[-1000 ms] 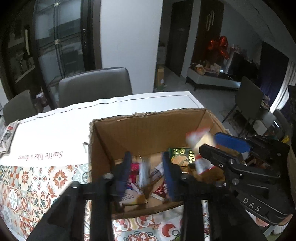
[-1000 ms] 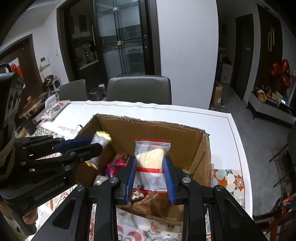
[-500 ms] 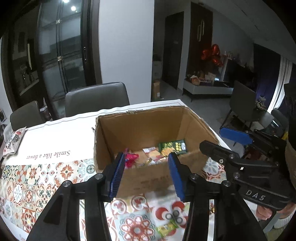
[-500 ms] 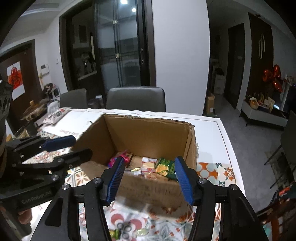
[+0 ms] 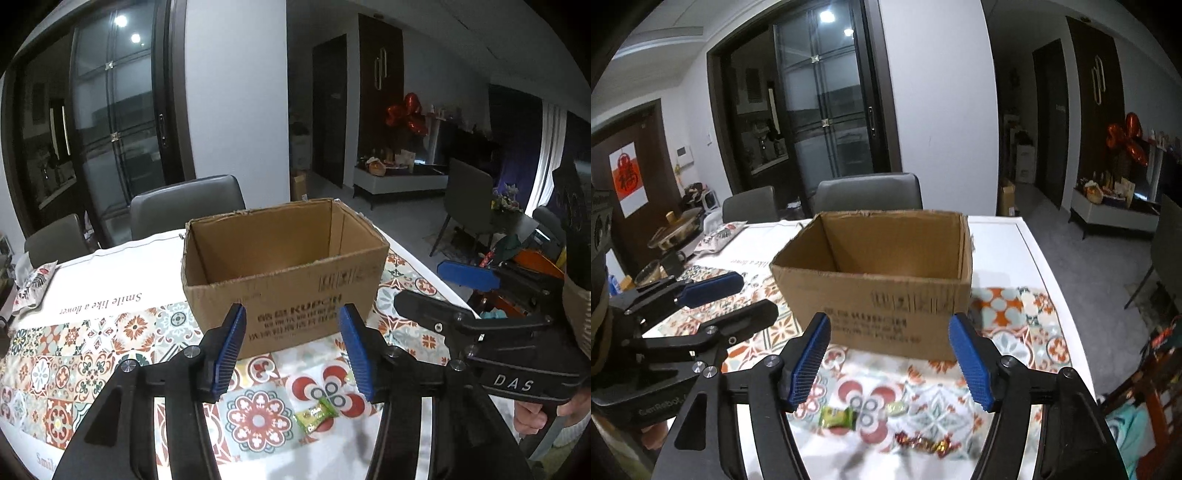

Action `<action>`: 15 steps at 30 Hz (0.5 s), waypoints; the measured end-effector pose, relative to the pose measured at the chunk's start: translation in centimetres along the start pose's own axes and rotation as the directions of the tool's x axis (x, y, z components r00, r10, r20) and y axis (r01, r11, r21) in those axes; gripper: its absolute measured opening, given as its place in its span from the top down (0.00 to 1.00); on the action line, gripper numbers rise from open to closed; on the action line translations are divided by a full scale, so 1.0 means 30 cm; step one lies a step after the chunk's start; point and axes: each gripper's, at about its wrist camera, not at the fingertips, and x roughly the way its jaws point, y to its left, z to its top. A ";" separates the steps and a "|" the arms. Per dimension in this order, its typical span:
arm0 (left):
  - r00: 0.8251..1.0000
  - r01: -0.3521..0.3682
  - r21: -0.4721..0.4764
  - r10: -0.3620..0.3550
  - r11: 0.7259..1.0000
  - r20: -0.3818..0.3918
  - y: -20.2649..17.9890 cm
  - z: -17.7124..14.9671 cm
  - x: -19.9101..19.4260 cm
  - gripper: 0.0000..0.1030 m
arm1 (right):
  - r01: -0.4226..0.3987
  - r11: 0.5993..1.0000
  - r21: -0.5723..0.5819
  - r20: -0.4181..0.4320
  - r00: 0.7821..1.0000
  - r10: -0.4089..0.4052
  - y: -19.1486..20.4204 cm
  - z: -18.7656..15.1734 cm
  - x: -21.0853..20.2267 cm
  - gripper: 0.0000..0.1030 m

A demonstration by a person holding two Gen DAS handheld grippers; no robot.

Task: Organize snacks
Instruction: 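Move both tools back over the remaining candies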

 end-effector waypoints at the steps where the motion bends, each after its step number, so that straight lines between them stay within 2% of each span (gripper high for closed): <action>1: 1.000 0.000 0.000 0.000 1.000 -0.002 -0.003 -0.011 -0.003 0.50 | 0.003 1.000 -0.001 -0.006 1.000 -0.003 0.002 -0.014 -0.001 0.35; 8: 0.999 0.014 -0.005 -0.014 1.000 -0.041 -0.018 -0.098 -0.002 0.49 | 0.005 1.000 0.018 -0.082 0.997 -0.003 -0.004 -0.117 0.021 0.35; 15: 0.991 0.038 -0.004 -0.038 0.999 -0.130 -0.040 -0.205 0.048 0.47 | 0.016 1.000 0.007 -0.158 0.987 -0.015 -0.001 -0.219 0.049 0.35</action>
